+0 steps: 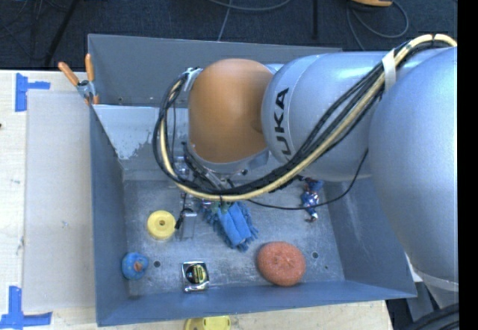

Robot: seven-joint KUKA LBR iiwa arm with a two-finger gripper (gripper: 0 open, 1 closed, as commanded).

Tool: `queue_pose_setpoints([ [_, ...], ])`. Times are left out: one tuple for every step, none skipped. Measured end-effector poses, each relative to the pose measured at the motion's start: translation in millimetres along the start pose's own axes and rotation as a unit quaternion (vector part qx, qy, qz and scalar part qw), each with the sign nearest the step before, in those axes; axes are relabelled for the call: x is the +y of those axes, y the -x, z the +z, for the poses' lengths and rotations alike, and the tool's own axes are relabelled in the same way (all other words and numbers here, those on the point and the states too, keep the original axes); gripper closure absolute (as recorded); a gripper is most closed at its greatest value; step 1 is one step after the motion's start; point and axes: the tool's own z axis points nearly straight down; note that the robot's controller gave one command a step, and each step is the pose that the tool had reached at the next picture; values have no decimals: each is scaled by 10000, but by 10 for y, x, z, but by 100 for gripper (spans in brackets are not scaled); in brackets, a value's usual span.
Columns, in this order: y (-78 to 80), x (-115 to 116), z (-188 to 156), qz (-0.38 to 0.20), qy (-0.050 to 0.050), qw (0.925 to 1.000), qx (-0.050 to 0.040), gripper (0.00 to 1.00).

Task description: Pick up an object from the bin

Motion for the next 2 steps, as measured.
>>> queue_pose_setpoints([
  [18,-10,-49,22,6,10000,-37,0],
  [209,-386,87,-321,15,9995,-42,0],
])
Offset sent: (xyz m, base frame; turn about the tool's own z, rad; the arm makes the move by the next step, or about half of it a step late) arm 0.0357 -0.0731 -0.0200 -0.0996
